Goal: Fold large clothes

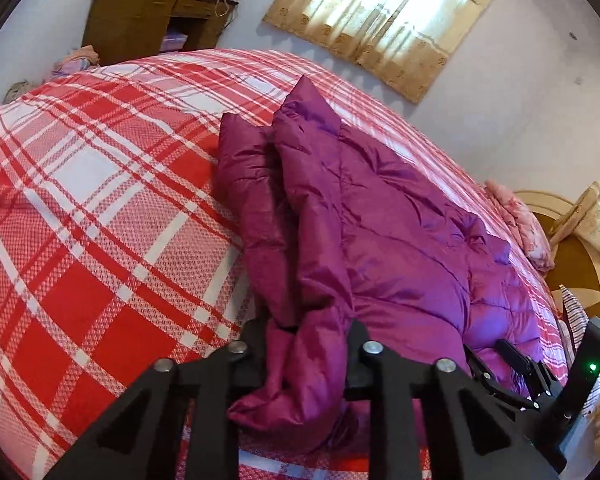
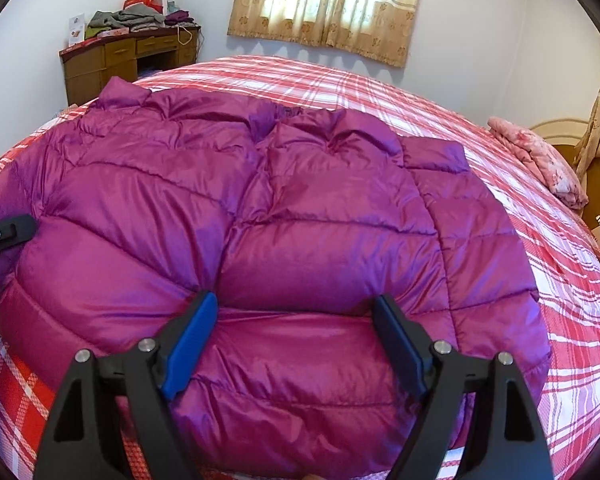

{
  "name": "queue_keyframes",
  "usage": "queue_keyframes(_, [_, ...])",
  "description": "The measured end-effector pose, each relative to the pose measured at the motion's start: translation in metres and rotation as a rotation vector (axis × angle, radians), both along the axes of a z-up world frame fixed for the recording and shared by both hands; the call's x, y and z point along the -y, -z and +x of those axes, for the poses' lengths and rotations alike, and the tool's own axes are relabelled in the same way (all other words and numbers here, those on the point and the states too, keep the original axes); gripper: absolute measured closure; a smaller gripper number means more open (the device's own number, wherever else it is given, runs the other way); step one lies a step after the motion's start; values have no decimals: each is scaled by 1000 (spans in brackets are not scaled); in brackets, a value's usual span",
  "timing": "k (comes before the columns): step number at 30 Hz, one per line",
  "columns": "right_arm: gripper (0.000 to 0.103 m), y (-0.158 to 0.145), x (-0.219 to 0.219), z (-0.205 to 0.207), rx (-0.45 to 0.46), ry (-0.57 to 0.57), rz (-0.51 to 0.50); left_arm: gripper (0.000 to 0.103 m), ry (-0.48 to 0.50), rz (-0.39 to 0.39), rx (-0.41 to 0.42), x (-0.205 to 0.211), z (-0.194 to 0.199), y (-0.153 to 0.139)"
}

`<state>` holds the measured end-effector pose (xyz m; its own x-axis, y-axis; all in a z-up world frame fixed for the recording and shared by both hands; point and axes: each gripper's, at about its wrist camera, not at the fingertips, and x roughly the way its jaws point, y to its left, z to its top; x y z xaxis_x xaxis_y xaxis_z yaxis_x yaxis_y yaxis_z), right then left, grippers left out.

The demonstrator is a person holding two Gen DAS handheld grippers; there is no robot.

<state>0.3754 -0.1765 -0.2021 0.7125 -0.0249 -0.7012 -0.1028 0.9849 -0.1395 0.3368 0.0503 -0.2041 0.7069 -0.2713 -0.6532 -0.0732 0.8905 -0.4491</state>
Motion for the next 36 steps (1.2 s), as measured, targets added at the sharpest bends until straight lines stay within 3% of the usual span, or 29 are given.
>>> queue_keyframes(4, [20,0,-2,-2,4,-1,-7,90,4,-33,27,-6,-5,-6])
queue_keyframes(18, [24,-2,-43,-21,21,-28,-74,93,-43,-131,71,-47,-36,-25])
queue_keyframes(21, [24,-4,-53,-24,16,-63,-49,93,-62,-92,93,-54,-42,-39])
queue_keyframes(24, [23,-17,-47,-31,-11,-135,85,93,-73,-2,142,-57,-49,-64])
queue_keyframes(27, [23,-36,-27,-46,52,-124,142,93,-70,85,191,-50,-54,-91])
queue_keyframes(31, [22,-53,28,-59,123,-21,198,93,-25,177,256,-18,-56,-120])
queue_keyframes(36, [20,-51,104,-61,129,165,220,94,109,294,348,50,-60,-146])
